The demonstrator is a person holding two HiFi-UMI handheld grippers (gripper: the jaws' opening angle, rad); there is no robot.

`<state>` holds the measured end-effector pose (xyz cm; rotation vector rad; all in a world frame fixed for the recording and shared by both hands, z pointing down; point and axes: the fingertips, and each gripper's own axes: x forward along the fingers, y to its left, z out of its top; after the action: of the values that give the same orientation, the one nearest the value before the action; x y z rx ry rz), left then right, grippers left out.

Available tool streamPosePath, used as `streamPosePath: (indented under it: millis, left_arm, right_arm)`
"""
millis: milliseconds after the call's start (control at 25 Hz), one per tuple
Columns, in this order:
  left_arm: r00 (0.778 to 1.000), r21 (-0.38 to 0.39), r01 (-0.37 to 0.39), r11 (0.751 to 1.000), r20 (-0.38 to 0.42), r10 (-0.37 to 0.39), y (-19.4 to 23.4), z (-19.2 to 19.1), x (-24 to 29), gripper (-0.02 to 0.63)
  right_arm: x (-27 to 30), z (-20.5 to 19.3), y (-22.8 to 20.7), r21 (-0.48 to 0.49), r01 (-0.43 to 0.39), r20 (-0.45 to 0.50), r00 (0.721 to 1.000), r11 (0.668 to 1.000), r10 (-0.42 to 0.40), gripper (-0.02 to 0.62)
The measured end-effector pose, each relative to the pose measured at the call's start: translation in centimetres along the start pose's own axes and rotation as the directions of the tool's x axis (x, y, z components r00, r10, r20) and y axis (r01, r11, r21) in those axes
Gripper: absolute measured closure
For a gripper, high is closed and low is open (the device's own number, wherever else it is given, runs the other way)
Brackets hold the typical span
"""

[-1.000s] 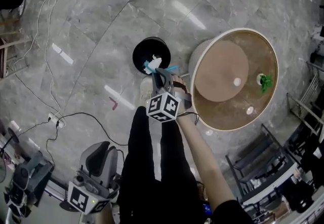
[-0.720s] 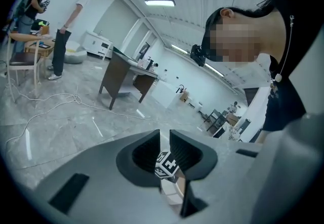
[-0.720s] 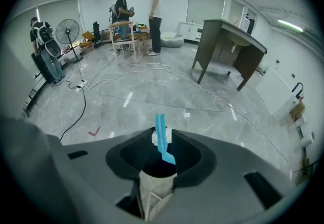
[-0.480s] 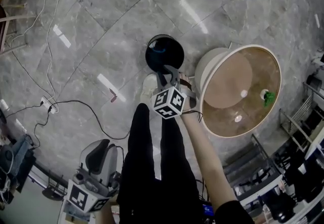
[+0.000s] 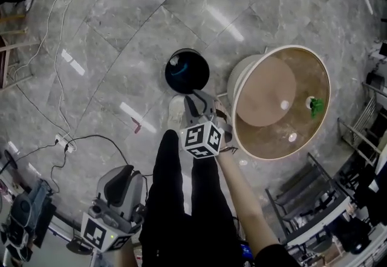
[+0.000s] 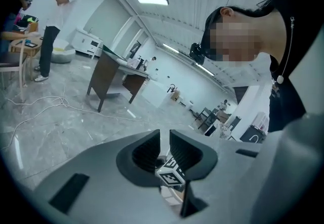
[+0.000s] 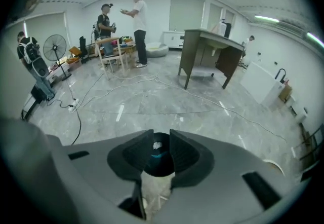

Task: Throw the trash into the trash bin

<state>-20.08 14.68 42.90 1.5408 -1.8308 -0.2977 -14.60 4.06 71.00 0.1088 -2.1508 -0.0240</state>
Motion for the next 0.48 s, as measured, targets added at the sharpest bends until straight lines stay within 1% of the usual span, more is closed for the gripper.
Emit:
streamPosePath:
  millis: [80, 120, 200, 280, 360, 400, 480]
  left_arm:
    - [0.998, 0.062, 0.049, 0.997, -0.034, -0.047, -0.7, -0.3, 0.3, 0.546]
    - [0.996, 0.081, 0.078, 0.994, -0.052, -0.074, -1.2, -0.2, 0.7, 0.546]
    - [0.988, 0.088, 0.140, 0.986, -0.083, -0.133, -2.8, 0.3, 2.1, 0.546]
    - [0.976, 0.083, 0.204, 0.975, -0.091, -0.197, -5.3, 1.3, 3.7, 0.548]
    - [0.959, 0.102, 0.274, 0.956, -0.100, -0.264, -7.9, 2.2, 5.0, 0.548]
    - [0.947, 0.125, 0.312, 0.942, -0.122, -0.297, -9.1, 2.2, 5.4, 0.548]
    - [0.911, 0.180, 0.395, 0.901, -0.203, -0.358, -11.3, 1.8, 6.0, 0.548]
  right_arm:
    - [-2.3, 0.7, -1.3, 0.061, 0.043, 0.041, 0.998, 0.997, -0.046, 0.508]
    - [-3.6, 1.0, -2.1, 0.100, 0.066, 0.063, 0.995, 0.993, -0.072, 0.518]
    - [-6.7, 1.5, -3.6, 0.186, 0.109, 0.105, 0.986, 0.977, -0.130, 0.529]
    - [-10.5, 1.6, -5.0, 0.275, 0.145, 0.139, 0.972, 0.950, -0.189, 0.537]
    - [-14.6, 1.3, -6.2, 0.368, 0.176, 0.164, 0.954, 0.913, -0.249, 0.538]
    - [-16.7, 1.1, -6.6, 0.416, 0.190, 0.172, 0.944, 0.889, -0.282, 0.543]
    - [-21.2, 0.7, -7.5, 0.514, 0.227, 0.183, 0.913, 0.827, -0.364, 0.547]
